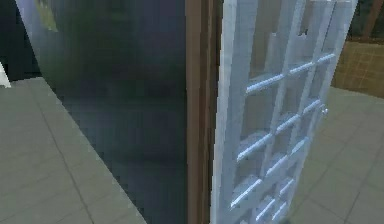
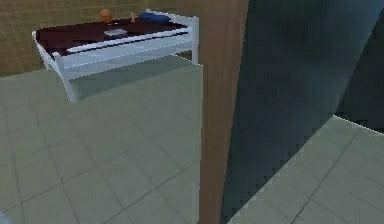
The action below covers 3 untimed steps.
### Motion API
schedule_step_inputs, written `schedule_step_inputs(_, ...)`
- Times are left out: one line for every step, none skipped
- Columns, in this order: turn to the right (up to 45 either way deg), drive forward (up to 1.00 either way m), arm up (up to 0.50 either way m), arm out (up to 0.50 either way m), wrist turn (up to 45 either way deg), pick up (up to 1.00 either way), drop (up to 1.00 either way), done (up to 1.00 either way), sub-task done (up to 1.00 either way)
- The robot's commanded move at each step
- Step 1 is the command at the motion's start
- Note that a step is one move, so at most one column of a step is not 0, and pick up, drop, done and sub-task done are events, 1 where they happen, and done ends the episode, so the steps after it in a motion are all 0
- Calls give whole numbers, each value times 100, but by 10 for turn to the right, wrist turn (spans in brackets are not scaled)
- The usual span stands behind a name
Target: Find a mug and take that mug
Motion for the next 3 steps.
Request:
schedule_step_inputs(450, 0, 0, 0, 0, 0, 0, 0, 0)
schedule_step_inputs(120, 0, 0, 0, 0, 0, 0, 0, 0)
schedule_step_inputs(0, 90, 0, 0, 0, 0, 0, 0, 0)
